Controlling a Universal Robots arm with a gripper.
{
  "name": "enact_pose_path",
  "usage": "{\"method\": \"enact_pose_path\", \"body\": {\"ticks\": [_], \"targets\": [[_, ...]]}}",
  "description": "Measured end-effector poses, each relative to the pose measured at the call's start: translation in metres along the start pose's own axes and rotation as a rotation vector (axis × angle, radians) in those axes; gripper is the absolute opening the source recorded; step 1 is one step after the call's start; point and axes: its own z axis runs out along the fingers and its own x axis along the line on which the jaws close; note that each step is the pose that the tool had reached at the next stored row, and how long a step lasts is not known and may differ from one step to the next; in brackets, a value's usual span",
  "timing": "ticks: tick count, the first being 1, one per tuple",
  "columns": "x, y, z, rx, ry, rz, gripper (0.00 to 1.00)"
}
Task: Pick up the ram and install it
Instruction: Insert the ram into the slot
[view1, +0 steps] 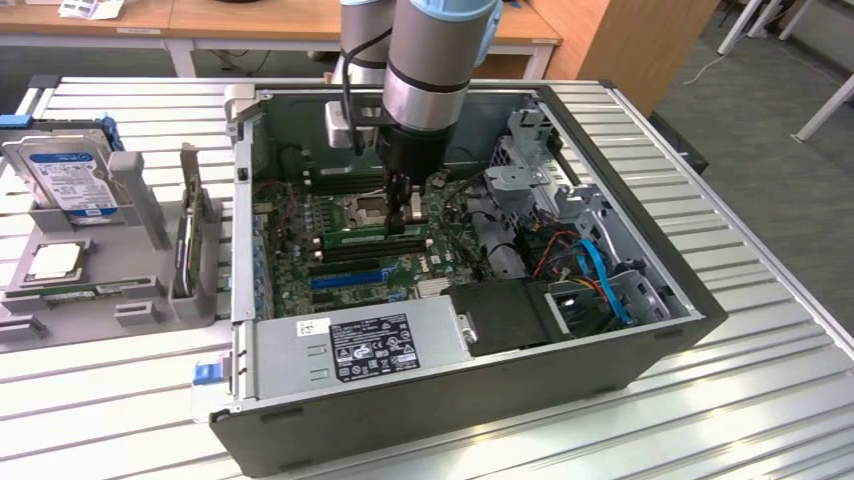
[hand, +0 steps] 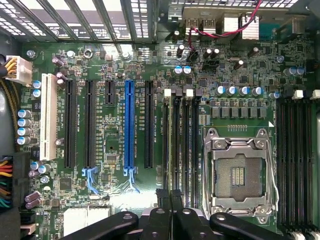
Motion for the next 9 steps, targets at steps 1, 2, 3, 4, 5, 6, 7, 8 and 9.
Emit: {"method": "enact_pose_path", "body": {"ticks": [1,2,3,4,5,6,7,8,9], "targets": [[0.0,0.0,0.0,0.0,0.0001,0.0,0.12],[0.0001,0.0,0.0003,0.0,0.0001,0.0,0.12],[0.0001,0.0002,0.0005,-0.0001,0.0002,0.0,0.12],[0.0001,0.0005,0.0007,-0.0001,0.0002,0.0,0.12],[0.0001,0.0006,0.0009,0.0,0.0002,0.0,0.12],[0.0001,0.0008,0.001,-0.0001,0.0001,0.0,0.12],[0.0001,0.0009,0.0011,-0.0001,0.0001,0.0,0.12],[0.0001,0.0009,0.0011,-0.0001,0.0001,0.0,0.12],[0.0001,0.0009,0.0011,-0.0001,0.0001,0.0,0.12]]}}
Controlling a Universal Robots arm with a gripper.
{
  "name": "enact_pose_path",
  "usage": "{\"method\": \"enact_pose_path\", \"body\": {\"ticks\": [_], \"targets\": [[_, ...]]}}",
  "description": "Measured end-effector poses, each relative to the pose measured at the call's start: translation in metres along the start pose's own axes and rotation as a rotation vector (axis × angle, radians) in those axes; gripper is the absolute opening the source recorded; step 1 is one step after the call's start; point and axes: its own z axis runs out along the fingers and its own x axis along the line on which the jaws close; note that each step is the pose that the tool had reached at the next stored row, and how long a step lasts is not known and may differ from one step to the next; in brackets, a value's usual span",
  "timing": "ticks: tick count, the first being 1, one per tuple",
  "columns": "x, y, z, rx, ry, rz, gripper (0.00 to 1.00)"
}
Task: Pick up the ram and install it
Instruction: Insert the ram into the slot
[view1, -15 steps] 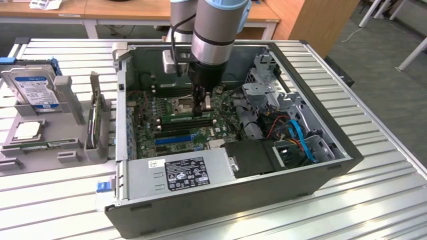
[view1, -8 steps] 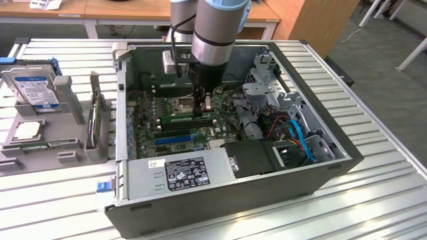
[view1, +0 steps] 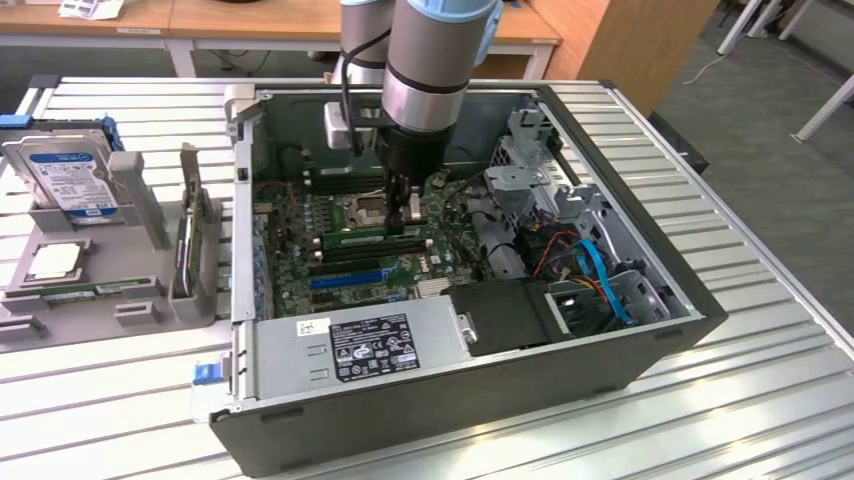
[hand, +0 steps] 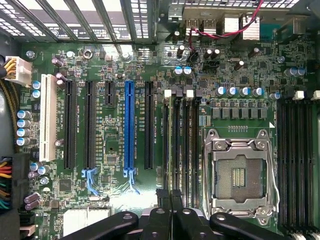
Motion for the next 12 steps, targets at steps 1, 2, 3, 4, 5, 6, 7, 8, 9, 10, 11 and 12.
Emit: {"method": "enact_pose_path", "body": {"ticks": [1,2,3,4,5,6,7,8,9,10,11,12], "targets": [[0.0,0.0,0.0,0.0001,-0.0001,0.0,0.12],[0.0,0.0,0.0001,0.0,0.0,0.0,0.12],[-0.0001,-0.0001,0.0008,0.0003,-0.0006,0.0,0.12],[0.0,-0.0001,0.0013,0.0002,-0.0005,0.0,0.12],[0.0,-0.0001,0.0016,0.0001,-0.0001,0.0,0.12],[0.0,-0.0001,0.0023,0.0001,-0.0002,0.0,0.12],[0.0001,-0.0001,0.0028,0.0,-0.0001,0.0,0.12],[0.0001,-0.0001,0.0033,0.0,-0.0001,0.0,0.12],[0.0001,-0.0002,0.0039,0.0,-0.0001,0.0,0.12],[0.0001,-0.0002,0.0045,0.0,-0.0001,0.0,0.12],[0.0002,-0.0002,0.0049,0.0,0.0,0.0,0.12],[0.0002,-0.0002,0.005,-0.0001,0.0001,0.0,0.12]]}}
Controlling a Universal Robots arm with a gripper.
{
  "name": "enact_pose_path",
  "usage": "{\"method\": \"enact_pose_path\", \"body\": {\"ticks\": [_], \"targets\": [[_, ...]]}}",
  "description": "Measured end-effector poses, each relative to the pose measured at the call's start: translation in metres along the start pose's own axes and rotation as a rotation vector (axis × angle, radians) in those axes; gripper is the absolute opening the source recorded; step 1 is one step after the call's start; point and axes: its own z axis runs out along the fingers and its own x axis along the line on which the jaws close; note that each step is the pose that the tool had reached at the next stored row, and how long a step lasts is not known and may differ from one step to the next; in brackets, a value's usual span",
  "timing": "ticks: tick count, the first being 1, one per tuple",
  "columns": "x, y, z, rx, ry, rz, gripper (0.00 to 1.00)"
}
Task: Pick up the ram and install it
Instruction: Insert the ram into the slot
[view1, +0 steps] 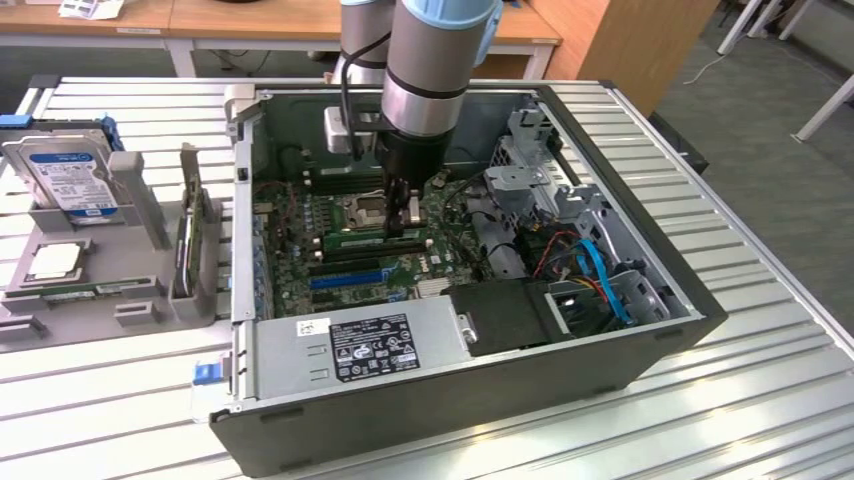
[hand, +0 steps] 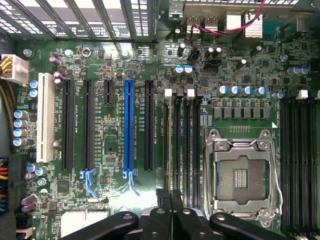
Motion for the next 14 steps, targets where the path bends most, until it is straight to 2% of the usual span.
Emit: {"method": "enact_pose_path", "body": {"ticks": [14], "targets": [[0.0001,0.0005,0.0019,0.0,0.0,0.0,0.12]]}}
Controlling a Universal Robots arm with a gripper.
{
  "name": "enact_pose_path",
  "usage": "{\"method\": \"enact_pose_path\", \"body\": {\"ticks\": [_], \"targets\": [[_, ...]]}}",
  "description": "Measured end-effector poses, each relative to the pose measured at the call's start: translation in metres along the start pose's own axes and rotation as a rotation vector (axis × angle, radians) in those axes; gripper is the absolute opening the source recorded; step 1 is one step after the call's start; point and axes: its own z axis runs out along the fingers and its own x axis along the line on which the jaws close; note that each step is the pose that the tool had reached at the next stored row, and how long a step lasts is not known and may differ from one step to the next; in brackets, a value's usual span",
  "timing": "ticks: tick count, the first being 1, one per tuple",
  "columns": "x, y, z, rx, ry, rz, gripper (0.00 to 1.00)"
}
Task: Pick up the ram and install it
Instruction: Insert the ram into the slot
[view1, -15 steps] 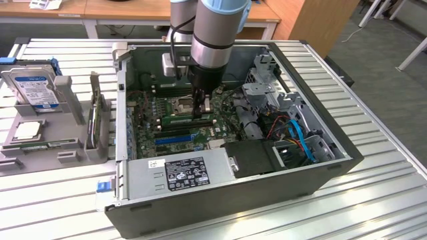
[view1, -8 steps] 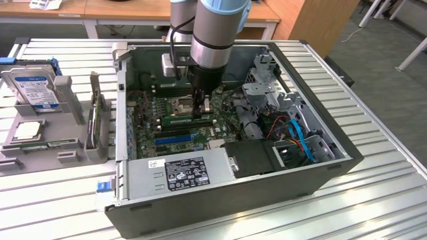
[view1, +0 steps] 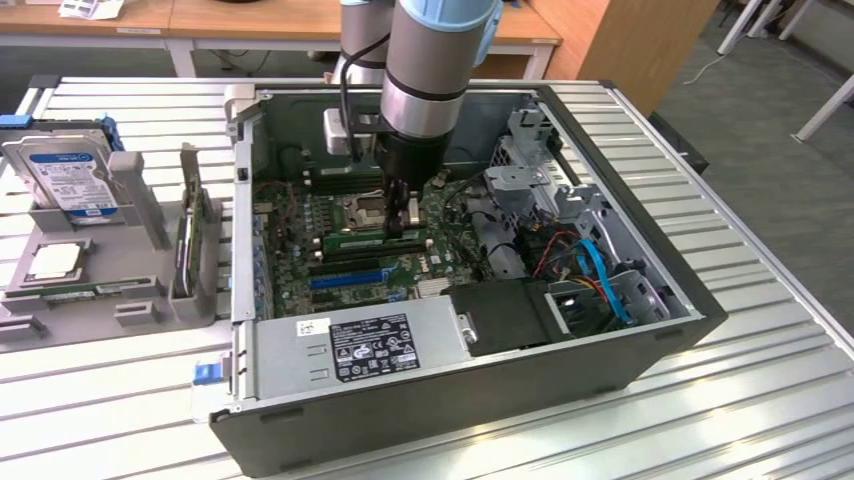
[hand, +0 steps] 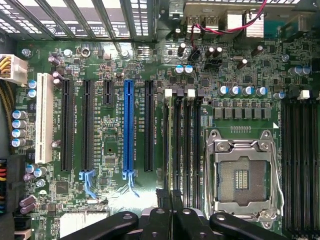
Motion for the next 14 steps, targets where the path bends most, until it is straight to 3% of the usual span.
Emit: {"method": "enact_pose_path", "body": {"ticks": [14], "targets": [[0.0,-0.0001,0.0013,0.0001,-0.0002,0.0,0.12]]}}
